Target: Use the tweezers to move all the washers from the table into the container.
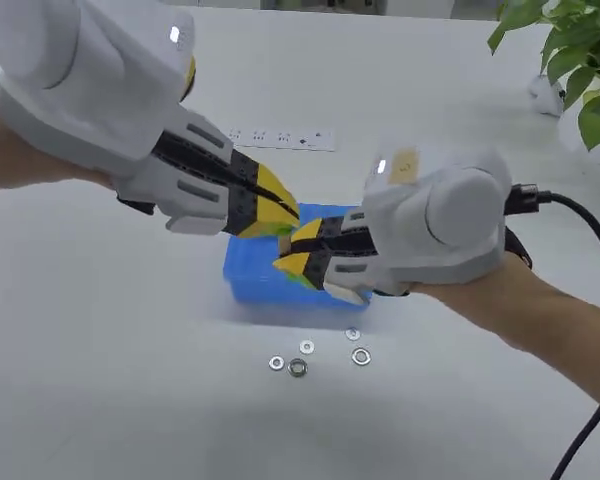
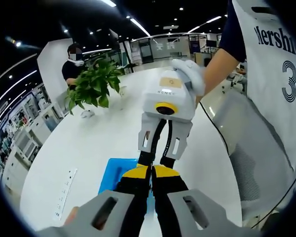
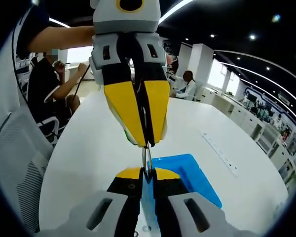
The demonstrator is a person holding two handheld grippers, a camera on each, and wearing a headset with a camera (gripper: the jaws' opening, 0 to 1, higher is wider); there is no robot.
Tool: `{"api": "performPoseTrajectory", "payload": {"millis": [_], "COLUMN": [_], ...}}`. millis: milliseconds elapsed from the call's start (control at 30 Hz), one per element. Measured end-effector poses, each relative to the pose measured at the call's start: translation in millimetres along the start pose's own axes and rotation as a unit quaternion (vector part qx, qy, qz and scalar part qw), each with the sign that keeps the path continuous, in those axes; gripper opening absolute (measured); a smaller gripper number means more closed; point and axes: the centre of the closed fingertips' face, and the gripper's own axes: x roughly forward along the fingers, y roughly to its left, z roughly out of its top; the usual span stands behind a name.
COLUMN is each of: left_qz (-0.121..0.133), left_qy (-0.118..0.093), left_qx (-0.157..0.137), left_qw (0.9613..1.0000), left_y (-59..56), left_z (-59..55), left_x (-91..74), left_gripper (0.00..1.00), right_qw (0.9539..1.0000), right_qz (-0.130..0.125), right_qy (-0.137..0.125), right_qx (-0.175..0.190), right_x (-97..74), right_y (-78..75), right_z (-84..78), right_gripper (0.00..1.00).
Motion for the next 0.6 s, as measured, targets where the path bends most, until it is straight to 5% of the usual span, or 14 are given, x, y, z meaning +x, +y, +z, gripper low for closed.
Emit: {"api": "performPoseTrajectory", "payload": {"millis": [367,600], "left_qz": [0.003,0.004], "left_qy": [-0.013,-0.011], "left_qx": [-0.044,-0.059], "left_qw": [0.999,0.9982], "left_y": [-40.1,-52.9], "left_z": [-6.5,-20.5], "left_x": [1.8,4.8], "left_gripper": [0.05,0.06], "right_qw": [0.9996,0.9994], "right_qz": [0.018,0.028], "right_qy": [0.002,0.016], "right_qx": [0.023,0.013], "right_x": [-7.7,-3.3], "right_y": [46.3,63.0], "right_z": [-11.6,-23.2], "right_gripper": [0.09,0.1]}}
